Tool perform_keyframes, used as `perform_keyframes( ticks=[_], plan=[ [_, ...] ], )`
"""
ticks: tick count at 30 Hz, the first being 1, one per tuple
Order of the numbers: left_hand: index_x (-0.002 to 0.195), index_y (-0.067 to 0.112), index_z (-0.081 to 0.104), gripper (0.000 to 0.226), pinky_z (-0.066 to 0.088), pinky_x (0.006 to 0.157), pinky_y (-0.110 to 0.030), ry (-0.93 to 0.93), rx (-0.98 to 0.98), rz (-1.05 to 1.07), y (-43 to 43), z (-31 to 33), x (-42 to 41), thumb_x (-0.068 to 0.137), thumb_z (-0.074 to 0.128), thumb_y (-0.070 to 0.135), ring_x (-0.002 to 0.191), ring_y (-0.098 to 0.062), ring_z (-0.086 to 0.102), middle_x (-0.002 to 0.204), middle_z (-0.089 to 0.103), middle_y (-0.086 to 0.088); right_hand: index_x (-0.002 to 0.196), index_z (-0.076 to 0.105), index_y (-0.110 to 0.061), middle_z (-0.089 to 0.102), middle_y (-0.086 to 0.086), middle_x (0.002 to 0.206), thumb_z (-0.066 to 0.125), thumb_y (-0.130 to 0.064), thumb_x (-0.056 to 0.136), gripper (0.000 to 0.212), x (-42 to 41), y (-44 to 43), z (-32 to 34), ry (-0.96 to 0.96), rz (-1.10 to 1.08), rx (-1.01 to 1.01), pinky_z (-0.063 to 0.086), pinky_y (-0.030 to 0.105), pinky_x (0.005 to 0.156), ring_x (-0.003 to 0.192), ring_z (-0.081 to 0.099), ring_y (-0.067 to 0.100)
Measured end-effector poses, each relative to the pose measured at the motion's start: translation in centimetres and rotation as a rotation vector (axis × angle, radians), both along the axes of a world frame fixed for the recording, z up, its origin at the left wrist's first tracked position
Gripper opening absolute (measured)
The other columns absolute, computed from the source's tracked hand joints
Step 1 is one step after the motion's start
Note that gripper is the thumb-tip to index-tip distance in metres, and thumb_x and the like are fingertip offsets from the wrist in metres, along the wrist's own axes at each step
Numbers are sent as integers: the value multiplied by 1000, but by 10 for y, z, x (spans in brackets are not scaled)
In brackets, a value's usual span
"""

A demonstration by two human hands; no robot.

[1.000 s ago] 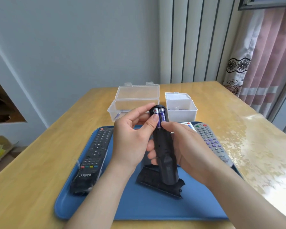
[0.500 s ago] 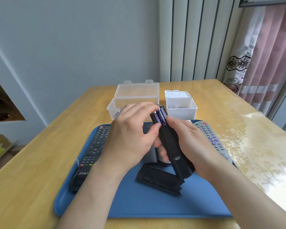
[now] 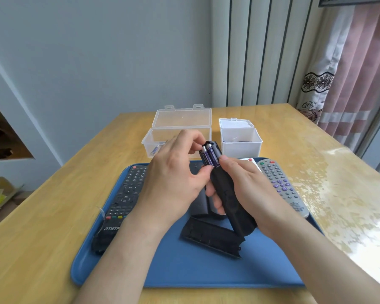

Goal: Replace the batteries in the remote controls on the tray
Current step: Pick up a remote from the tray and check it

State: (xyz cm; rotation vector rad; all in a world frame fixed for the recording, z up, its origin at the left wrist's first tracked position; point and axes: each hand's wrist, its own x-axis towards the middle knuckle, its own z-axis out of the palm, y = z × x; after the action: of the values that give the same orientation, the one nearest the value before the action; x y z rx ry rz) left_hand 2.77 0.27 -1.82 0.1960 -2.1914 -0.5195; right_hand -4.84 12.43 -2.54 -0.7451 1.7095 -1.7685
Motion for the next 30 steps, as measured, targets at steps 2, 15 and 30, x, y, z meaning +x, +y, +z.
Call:
perform_keyframes(
  ticks=[2, 15, 30],
  plan=[
    [103, 23, 54, 39, 46, 75, -21, -17, 23, -3, 0, -1, 0, 73, 79, 16, 92, 0, 57, 98, 64, 13, 86, 59, 3, 59, 13, 60, 35, -30, 106, 45, 0, 0, 0, -27, 4, -13, 45, 28, 42, 45, 51, 21],
    [99, 20, 59, 33, 53, 80, -33, -60, 120, -43, -1, 3, 1, 74, 79, 15, 94, -2, 60, 95, 65, 16, 85, 56, 5, 57, 14, 60, 33, -28, 107, 46, 1, -1, -3, 59, 4, -18, 45, 30, 44, 48, 51, 24],
    [105, 25, 56, 43, 33, 72, -6, -124, 130, -61, -12, 2, 4, 69, 80, 19, 92, -3, 55, 93, 61, 9, 85, 56, -2, 59, 16, 64, 32, -25, 107, 40, 7, -2, -2, 110, 26, 29, 46, 32, 45, 47, 51, 25]
  ],
)
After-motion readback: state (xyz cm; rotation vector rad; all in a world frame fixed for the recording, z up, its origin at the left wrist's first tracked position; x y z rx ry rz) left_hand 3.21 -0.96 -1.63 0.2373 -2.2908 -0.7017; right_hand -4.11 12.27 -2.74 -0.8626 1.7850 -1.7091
